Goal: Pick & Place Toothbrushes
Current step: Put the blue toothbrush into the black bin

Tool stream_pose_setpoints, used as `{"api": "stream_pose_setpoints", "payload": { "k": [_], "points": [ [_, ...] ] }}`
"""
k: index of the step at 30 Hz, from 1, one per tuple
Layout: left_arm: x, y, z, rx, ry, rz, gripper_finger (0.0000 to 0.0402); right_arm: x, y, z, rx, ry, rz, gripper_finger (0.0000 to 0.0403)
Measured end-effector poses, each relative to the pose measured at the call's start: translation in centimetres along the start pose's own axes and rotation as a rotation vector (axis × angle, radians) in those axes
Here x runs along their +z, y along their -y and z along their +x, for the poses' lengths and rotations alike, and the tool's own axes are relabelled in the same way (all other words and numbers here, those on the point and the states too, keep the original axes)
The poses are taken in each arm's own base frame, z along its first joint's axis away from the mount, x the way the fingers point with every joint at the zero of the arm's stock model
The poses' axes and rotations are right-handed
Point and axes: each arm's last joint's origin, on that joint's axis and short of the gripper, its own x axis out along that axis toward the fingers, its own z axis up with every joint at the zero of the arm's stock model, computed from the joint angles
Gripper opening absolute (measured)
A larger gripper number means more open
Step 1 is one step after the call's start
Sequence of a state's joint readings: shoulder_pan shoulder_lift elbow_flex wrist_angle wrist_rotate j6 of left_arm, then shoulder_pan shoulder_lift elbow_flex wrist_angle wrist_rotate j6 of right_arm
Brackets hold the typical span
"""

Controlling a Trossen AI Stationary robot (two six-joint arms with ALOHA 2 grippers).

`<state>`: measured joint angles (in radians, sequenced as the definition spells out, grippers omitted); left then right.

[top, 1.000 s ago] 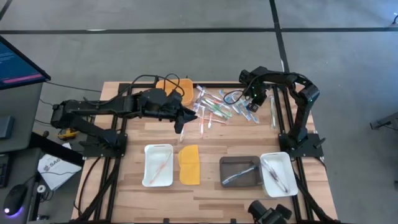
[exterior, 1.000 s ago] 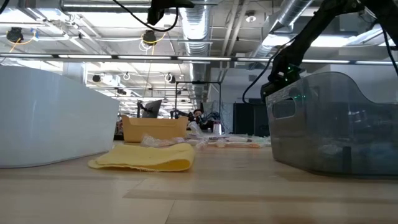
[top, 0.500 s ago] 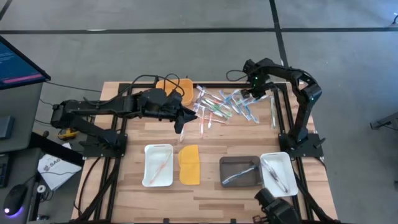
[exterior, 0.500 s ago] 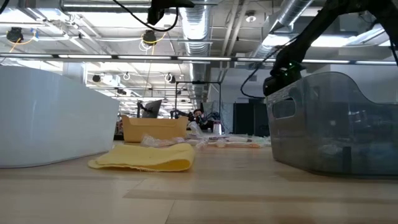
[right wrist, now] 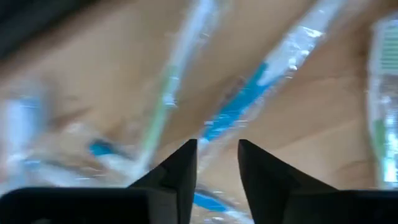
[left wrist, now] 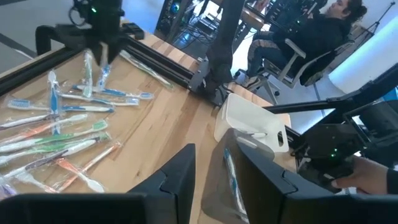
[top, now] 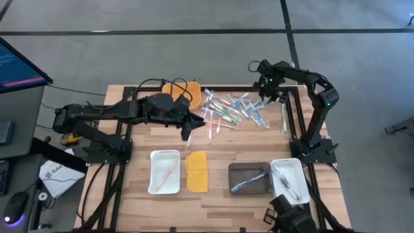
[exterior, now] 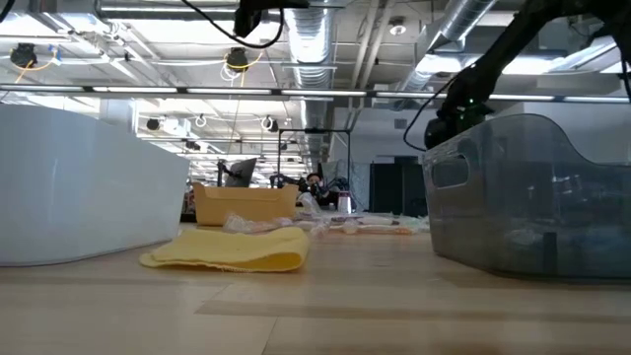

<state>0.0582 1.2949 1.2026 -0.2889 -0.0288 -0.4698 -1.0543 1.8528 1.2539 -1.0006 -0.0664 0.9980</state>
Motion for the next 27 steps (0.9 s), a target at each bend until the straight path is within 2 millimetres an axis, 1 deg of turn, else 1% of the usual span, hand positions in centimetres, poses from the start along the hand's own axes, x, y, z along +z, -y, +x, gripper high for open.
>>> {"api": "stream_pose_setpoints", "payload": {
  "k": [6,10,13,17,20,27],
  "points": [
    [0.0,0.0,0.0,0.001,-0.001,0.001,0.0108,0.0,-0.3,0.4,-0.001,0.004,0.069,0.0178],
    [-0.1,0.0,0.0,0.004,-0.006,0.001,0.0108,0.4,0.1,0.6,-0.021,0.002,0.060,0.0216],
    [-0.1,0.0,0.0,0.005,-0.009,0.001,0.0108,0.5,0.8,1.2,-0.041,-0.010,0.084,0.0234],
    [-0.1,0.0,0.0,0.005,-0.010,0.000,0.0108,0.5,1.5,2.0,-0.069,-0.022,0.094,0.0239],
    [-0.1,-0.1,0.0,0.010,-0.007,-0.001,0.0108,0.5,1.1,1.9,-0.055,0.013,0.100,0.0238],
    [-0.1,-0.1,0.0,0.010,-0.006,-0.002,0.0108,0.3,1.2,2.0,-0.067,0.010,0.086,0.0221]
  ]
}}
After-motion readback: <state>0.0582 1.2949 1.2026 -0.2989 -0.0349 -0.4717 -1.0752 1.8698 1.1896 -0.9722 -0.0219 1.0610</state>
